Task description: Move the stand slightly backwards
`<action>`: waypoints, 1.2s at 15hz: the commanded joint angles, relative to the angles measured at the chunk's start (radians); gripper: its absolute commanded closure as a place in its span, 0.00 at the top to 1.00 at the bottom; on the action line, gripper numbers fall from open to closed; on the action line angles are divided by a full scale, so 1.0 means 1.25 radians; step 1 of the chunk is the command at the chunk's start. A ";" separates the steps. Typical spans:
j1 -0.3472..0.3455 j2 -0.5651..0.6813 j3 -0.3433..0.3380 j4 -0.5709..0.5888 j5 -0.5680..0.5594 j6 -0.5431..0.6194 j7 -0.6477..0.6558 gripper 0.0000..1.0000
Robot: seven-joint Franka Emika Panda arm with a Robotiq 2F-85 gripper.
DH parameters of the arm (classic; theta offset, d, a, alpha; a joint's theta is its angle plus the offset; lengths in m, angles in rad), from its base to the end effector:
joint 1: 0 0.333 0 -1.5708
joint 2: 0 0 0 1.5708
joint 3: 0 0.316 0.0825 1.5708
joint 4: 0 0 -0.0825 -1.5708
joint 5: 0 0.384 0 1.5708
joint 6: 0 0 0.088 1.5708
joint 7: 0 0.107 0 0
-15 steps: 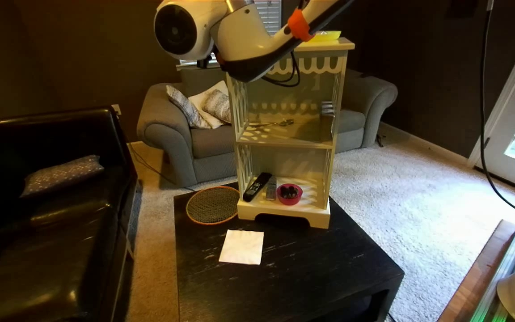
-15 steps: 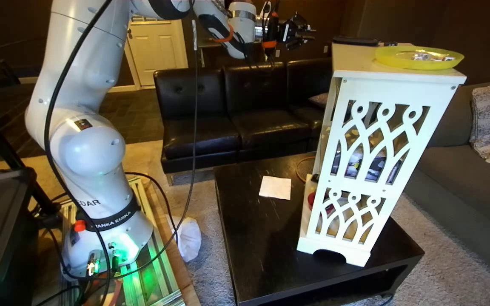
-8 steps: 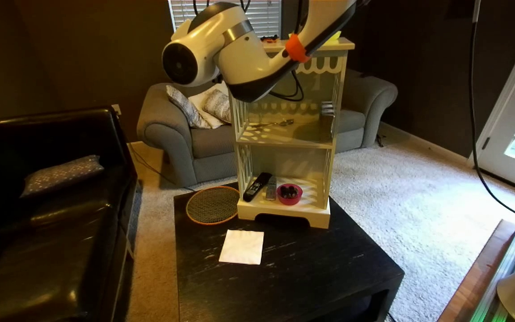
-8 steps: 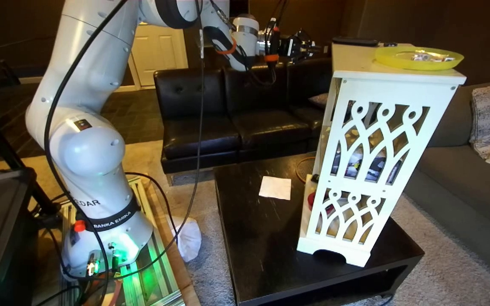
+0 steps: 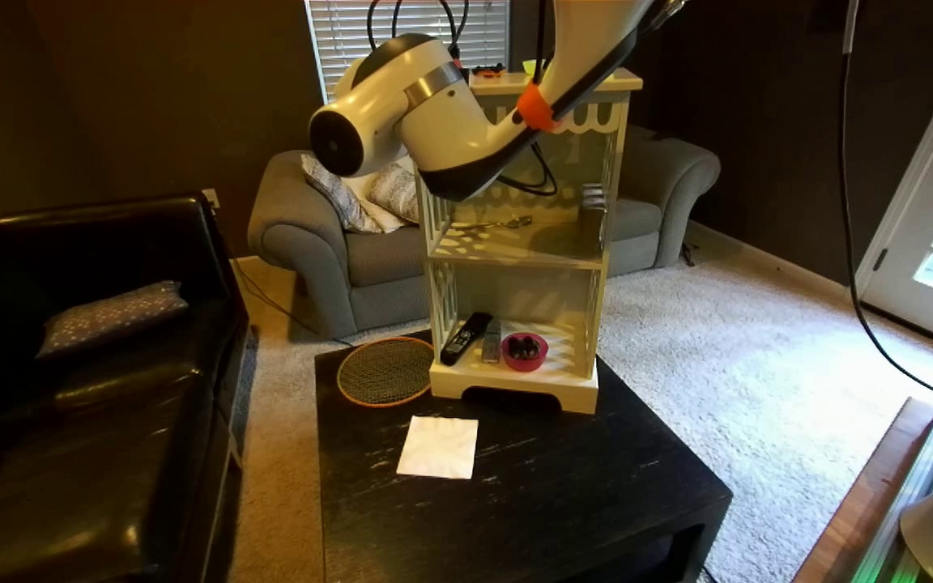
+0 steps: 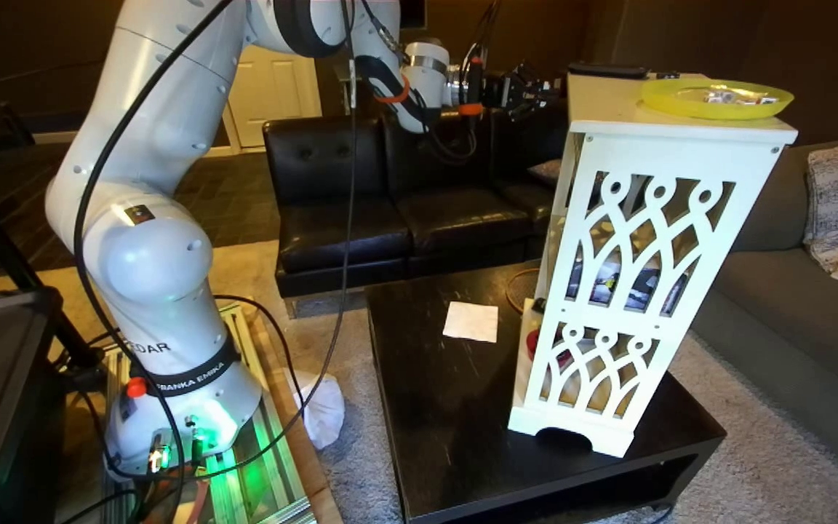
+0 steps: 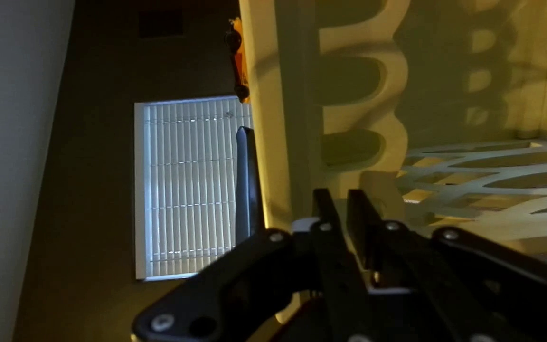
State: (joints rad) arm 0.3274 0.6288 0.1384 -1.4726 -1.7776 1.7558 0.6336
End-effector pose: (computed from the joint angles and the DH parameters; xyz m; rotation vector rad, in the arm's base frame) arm 0.6958 0.2269 0.3750 1.5292 0.4768 0.6274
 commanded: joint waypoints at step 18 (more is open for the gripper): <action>-0.013 0.020 -0.011 0.074 -0.014 -0.060 -0.046 0.35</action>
State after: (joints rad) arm 0.3079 0.6287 0.1260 -1.4269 -1.7797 1.6895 0.6141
